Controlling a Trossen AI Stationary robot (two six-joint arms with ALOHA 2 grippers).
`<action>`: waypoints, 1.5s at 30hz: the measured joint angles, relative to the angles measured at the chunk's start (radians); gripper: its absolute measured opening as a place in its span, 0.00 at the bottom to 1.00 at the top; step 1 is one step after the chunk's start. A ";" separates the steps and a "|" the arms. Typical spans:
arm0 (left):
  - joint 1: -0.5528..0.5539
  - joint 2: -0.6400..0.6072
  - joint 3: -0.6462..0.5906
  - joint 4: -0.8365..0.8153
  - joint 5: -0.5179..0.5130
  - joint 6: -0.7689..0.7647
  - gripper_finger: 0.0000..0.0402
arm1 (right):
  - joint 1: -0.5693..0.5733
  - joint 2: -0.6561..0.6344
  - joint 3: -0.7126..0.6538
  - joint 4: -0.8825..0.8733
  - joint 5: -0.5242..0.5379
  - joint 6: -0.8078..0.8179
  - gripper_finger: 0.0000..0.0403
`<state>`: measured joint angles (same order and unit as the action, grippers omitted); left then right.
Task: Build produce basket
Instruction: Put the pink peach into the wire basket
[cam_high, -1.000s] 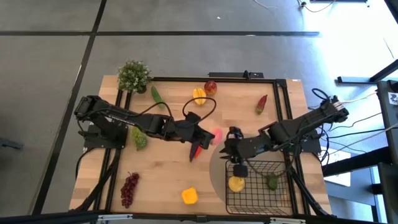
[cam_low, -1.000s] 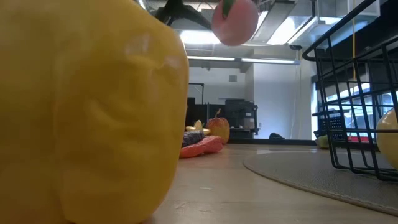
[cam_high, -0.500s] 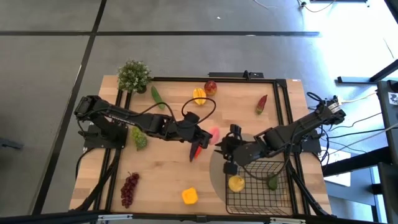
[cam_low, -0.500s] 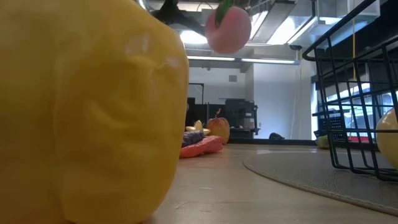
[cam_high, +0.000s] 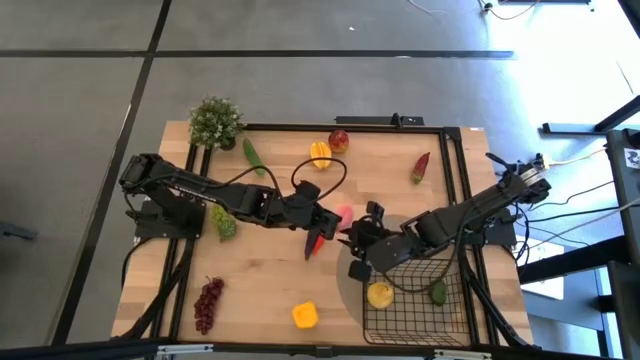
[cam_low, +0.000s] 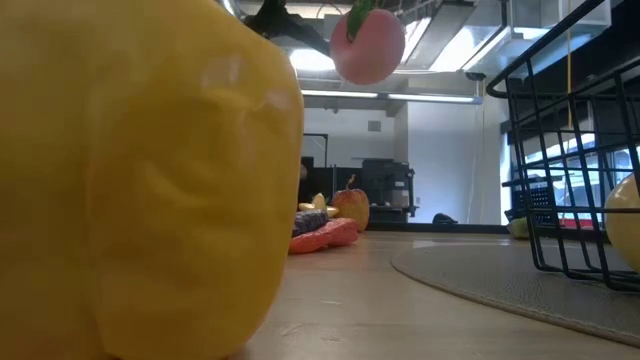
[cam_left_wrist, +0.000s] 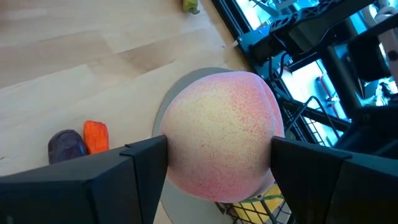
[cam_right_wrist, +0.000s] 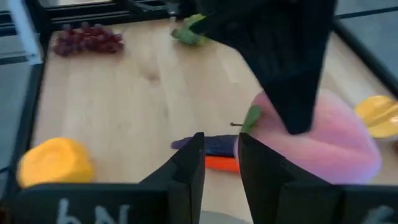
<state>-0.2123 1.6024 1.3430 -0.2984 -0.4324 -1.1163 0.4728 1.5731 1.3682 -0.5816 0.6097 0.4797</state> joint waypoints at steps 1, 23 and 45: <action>0.000 0.000 0.000 0.000 0.000 0.000 0.57 | 0.000 0.002 0.000 0.003 0.017 0.007 0.22; 0.000 0.000 0.000 0.001 -0.005 0.000 0.57 | -0.036 0.015 0.000 0.035 -0.007 0.040 0.22; 0.002 0.000 0.000 0.002 -0.019 -0.004 0.57 | -0.040 0.067 0.001 0.048 0.093 0.038 0.22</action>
<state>-0.2108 1.6027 1.3430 -0.2962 -0.4511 -1.1198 0.4323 1.6405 1.3689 -0.5336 0.7030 0.5176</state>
